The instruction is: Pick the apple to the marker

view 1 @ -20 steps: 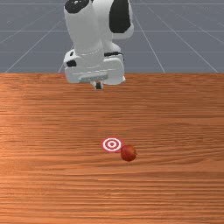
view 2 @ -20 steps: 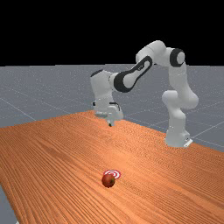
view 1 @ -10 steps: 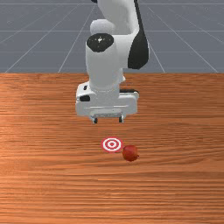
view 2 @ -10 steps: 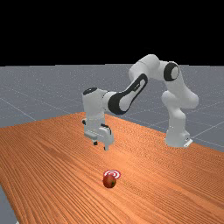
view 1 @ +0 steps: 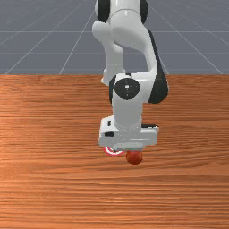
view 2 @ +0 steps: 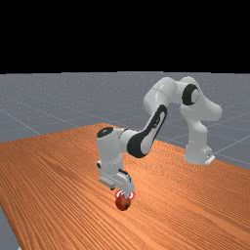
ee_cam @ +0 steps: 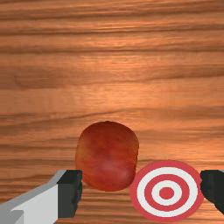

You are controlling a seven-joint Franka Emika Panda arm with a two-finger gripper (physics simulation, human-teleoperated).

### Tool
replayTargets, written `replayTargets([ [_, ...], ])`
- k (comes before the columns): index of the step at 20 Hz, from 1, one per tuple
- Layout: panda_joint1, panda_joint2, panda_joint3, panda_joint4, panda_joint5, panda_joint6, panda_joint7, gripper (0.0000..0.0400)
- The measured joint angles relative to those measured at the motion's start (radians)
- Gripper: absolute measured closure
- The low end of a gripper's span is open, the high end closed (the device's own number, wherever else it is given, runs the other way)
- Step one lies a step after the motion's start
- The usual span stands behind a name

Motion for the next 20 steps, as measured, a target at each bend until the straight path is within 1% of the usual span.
replayTargets([
  [4, 0.026, 0.026, 0.005, 0.001, -0.002, 0.004, 0.031, 0.0000],
  [7, 0.036, 0.052, 0.003, 0.004, 0.000, 0.067, 0.044, 0.0000],
  [9, 0.041, 0.067, 0.001, 0.004, -0.001, 0.091, 0.053, 0.0000],
  [10, 0.042, 0.071, 0.000, 0.004, 0.000, 0.097, 0.056, 0.0110],
  [15, 0.040, 0.052, -0.005, -0.023, -0.001, 0.090, 0.058, 0.0110],
  [20, 0.028, -0.018, -0.034, -0.159, -0.010, 0.105, 0.056, 0.0110],
])
